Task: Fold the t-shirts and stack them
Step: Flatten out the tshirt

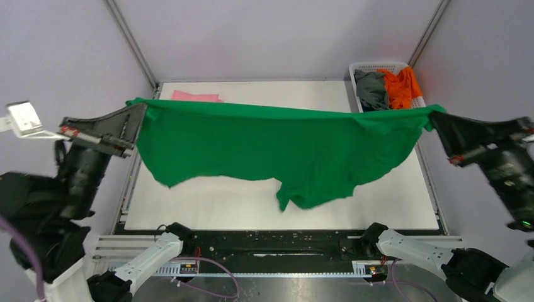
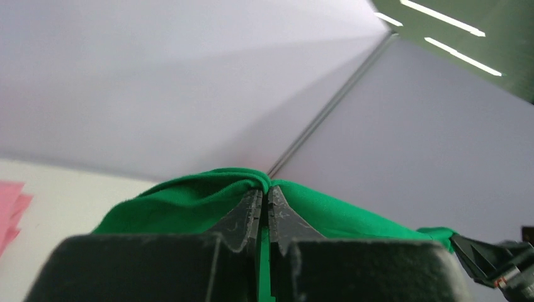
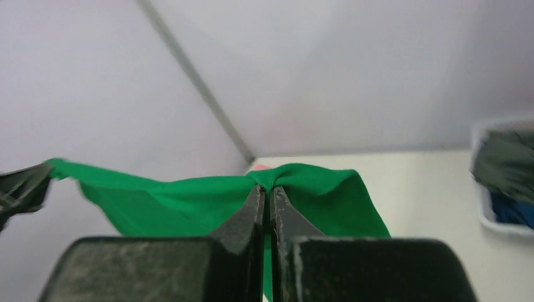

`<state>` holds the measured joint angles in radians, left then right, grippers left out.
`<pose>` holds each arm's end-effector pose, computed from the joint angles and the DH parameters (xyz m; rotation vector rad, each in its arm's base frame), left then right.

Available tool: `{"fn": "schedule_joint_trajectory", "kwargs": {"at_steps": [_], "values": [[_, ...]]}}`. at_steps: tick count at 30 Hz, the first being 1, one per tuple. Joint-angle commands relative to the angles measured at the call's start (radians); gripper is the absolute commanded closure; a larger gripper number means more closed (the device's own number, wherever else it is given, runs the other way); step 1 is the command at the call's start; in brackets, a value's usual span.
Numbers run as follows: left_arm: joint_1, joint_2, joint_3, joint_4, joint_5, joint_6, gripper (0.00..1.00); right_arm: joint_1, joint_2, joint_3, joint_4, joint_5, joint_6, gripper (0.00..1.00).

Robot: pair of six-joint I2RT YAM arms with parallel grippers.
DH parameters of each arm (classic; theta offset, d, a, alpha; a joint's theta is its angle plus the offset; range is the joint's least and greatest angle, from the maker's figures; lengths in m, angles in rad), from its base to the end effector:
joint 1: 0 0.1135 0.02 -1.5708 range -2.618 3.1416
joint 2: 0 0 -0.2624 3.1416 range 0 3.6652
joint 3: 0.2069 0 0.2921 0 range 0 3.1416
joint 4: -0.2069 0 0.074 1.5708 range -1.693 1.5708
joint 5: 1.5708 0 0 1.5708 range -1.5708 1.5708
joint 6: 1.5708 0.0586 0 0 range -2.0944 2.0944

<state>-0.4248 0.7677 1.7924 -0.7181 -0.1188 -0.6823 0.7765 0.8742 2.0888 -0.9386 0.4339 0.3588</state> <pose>0.0524 -0.0161 0.6111 -0.2741 1.2875 -0.8755 0.0297 -0.0053 0.6383 0.1011 1.3489 0.6821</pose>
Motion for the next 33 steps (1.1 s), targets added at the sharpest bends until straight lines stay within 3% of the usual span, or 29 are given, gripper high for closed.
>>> {"fn": "schedule_joint_trajectory", "kwargs": {"at_steps": [1,4,7,14,17,22,25,33], "values": [[0.001,-0.009,0.123,0.009,0.137,0.06,1.0,0.0,0.111,0.303,-0.145,-0.265,-0.104,1.0],[0.003,-0.01,0.173,0.011,0.208,0.065,1.0,0.001,0.147,0.433,-0.178,-0.326,-0.121,1.0],[0.003,-0.007,0.186,0.011,0.237,0.067,1.0,0.001,0.116,0.392,-0.132,-0.297,-0.141,1.0],[0.003,0.051,0.1,0.012,0.129,0.075,1.0,0.001,0.087,0.232,-0.036,-0.025,-0.208,1.0],[0.003,0.092,0.0,0.026,0.006,0.075,1.0,0.0,0.126,0.154,-0.003,0.125,-0.253,1.0],[0.004,0.198,-0.198,0.046,-0.279,0.051,1.0,0.001,0.163,-0.143,0.213,0.426,-0.317,1.0],[0.05,0.312,-0.32,0.069,-0.351,0.006,1.0,-0.014,0.17,-0.415,0.404,0.541,-0.332,0.99],[0.179,0.651,-0.516,0.317,-0.154,-0.046,1.0,-0.217,0.326,-0.811,0.652,0.323,-0.142,0.99]]}}
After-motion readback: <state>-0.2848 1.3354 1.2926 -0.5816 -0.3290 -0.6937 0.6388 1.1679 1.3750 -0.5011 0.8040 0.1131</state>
